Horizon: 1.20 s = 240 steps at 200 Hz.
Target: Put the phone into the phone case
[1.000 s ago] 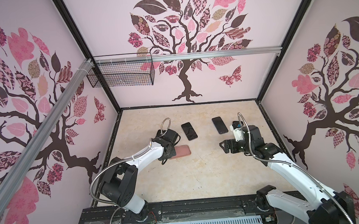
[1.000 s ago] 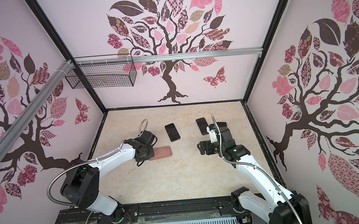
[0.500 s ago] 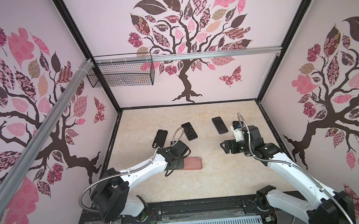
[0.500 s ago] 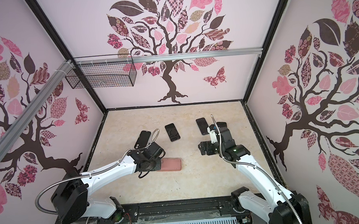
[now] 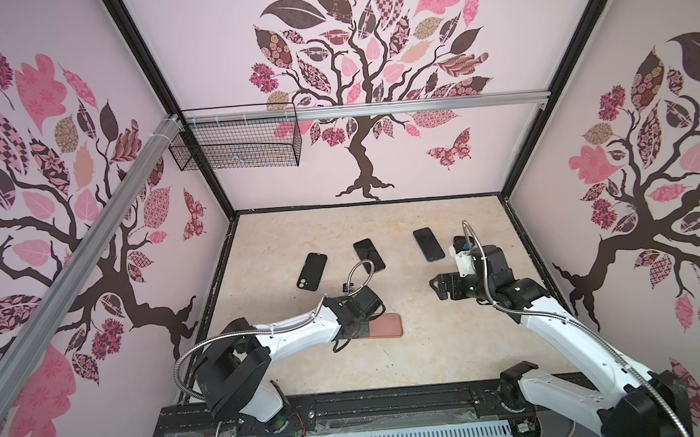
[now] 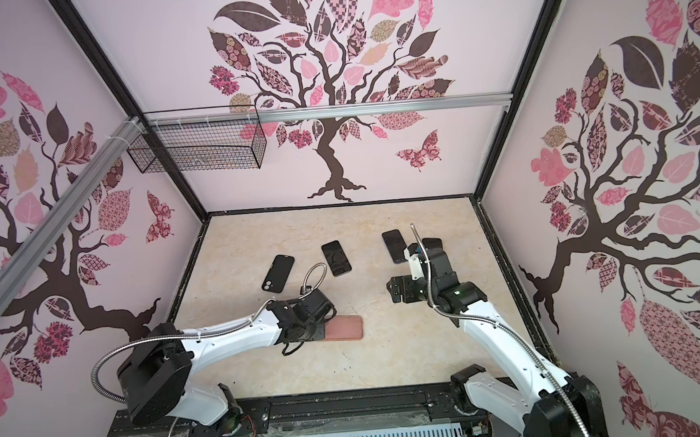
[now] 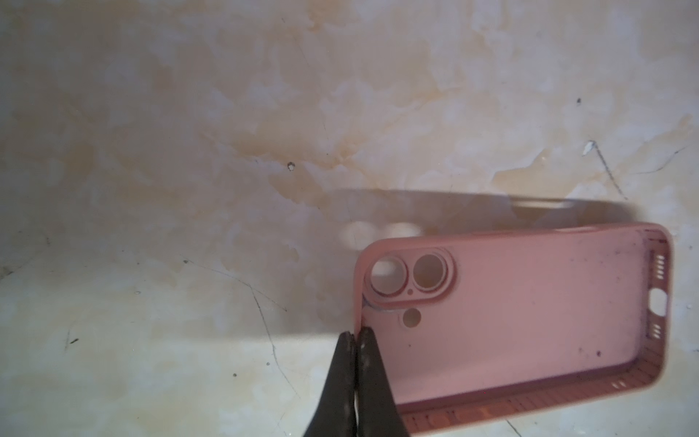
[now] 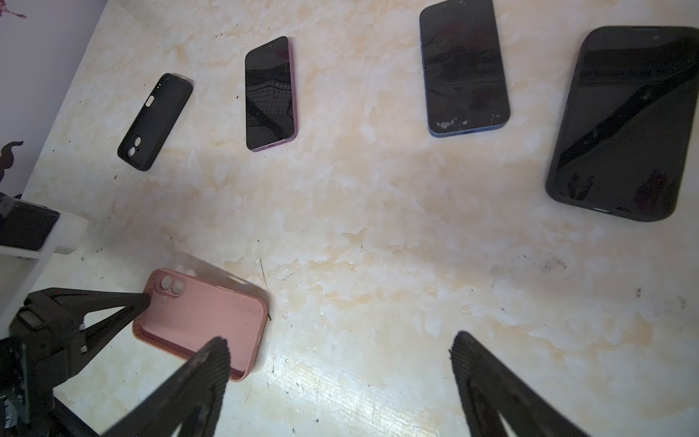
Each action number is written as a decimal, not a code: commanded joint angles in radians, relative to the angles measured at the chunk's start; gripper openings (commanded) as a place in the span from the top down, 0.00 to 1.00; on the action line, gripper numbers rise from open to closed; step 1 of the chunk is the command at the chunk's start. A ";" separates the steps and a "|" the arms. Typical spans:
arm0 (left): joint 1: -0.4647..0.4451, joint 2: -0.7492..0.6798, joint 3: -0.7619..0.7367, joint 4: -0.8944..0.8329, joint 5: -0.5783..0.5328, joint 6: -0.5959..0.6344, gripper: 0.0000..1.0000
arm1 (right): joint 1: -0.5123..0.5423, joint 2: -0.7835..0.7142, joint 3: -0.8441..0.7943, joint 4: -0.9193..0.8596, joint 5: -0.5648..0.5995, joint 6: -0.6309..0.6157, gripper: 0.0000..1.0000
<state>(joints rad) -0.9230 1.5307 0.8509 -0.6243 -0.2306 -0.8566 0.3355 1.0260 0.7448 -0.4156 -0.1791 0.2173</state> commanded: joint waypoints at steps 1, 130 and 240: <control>-0.013 0.012 -0.032 0.042 -0.005 -0.043 1.00 | 0.005 0.006 0.011 -0.012 0.006 -0.009 0.06; -0.020 -0.077 -0.061 0.012 0.011 -0.091 0.64 | 0.007 0.031 0.019 -0.022 -0.003 -0.020 0.06; 0.056 -0.502 -0.023 -0.239 -0.145 0.033 0.03 | 0.089 0.270 0.208 -0.085 0.003 -0.112 0.00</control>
<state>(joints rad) -0.9176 1.1130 0.8036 -0.7898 -0.3420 -0.8841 0.3931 1.2186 0.8879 -0.4812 -0.1848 0.1482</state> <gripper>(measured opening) 0.972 0.989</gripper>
